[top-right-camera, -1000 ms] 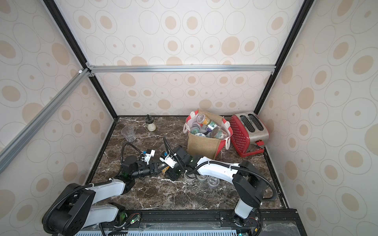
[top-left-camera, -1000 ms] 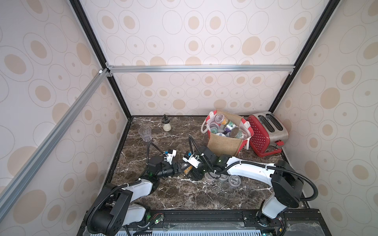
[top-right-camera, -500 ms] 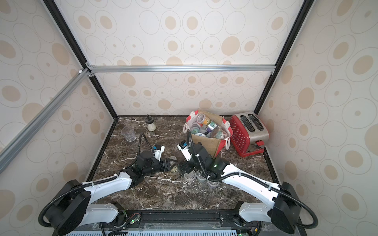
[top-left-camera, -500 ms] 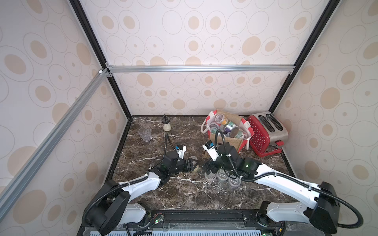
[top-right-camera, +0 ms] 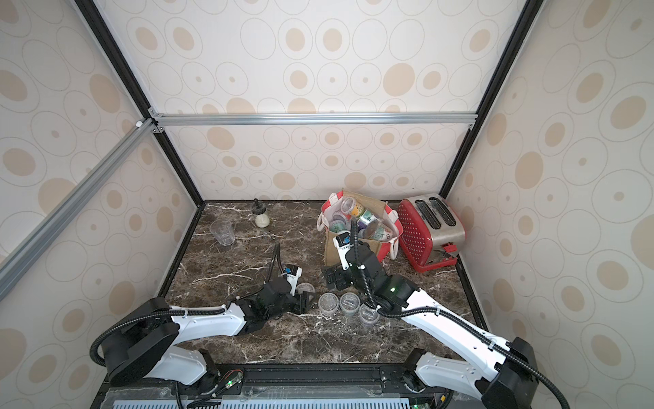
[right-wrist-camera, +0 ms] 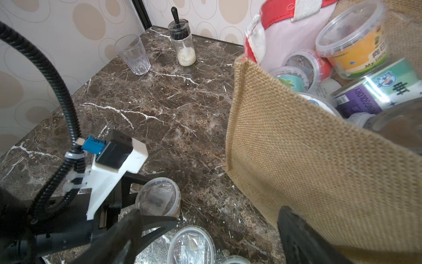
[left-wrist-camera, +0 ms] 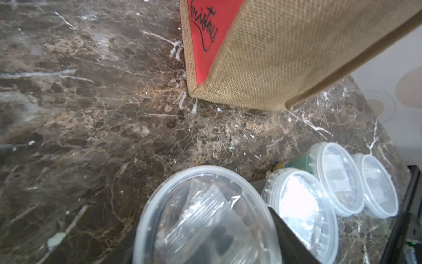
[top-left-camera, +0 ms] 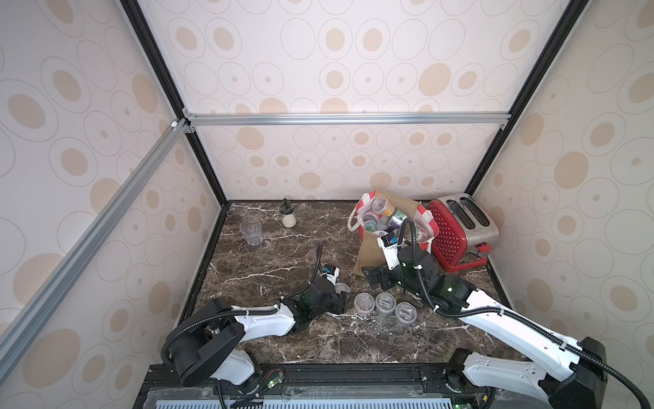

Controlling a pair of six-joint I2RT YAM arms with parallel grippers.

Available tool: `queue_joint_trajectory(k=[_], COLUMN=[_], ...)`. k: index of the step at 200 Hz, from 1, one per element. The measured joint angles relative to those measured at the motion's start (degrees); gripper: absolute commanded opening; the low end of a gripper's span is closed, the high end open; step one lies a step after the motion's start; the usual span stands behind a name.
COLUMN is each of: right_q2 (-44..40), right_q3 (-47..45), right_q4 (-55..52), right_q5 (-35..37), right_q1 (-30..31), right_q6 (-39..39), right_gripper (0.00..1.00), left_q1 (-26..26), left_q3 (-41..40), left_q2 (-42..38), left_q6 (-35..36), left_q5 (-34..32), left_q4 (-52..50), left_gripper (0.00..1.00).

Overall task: Take out the seed jars from the canvas bag
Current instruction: Adjust the seed jar at the center of the board.

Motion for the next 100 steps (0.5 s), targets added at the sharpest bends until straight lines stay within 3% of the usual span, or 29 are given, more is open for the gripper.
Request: queue_joint_trajectory(k=[42, 50, 100], right_q2=[0.9, 1.2, 4.6], right_q3=[2.5, 3.6, 13.2], right_q4=[-2.8, -3.2, -7.1], right_q5=[-1.1, -1.9, -8.3], right_q1=[-2.0, -2.7, -9.1], right_q6=[1.6, 2.0, 4.6], right_gripper=[0.95, 0.95, 0.91], left_q1=[-1.4, -1.6, -2.5], left_q3=[-1.6, -1.7, -1.2], left_q2=[-0.5, -0.5, -6.6], left_q6=[0.0, 0.1, 0.1], left_q5=[-1.9, -1.9, -3.0], left_q4=[-0.1, -0.2, -5.4], left_gripper=[0.88, 0.98, 0.99])
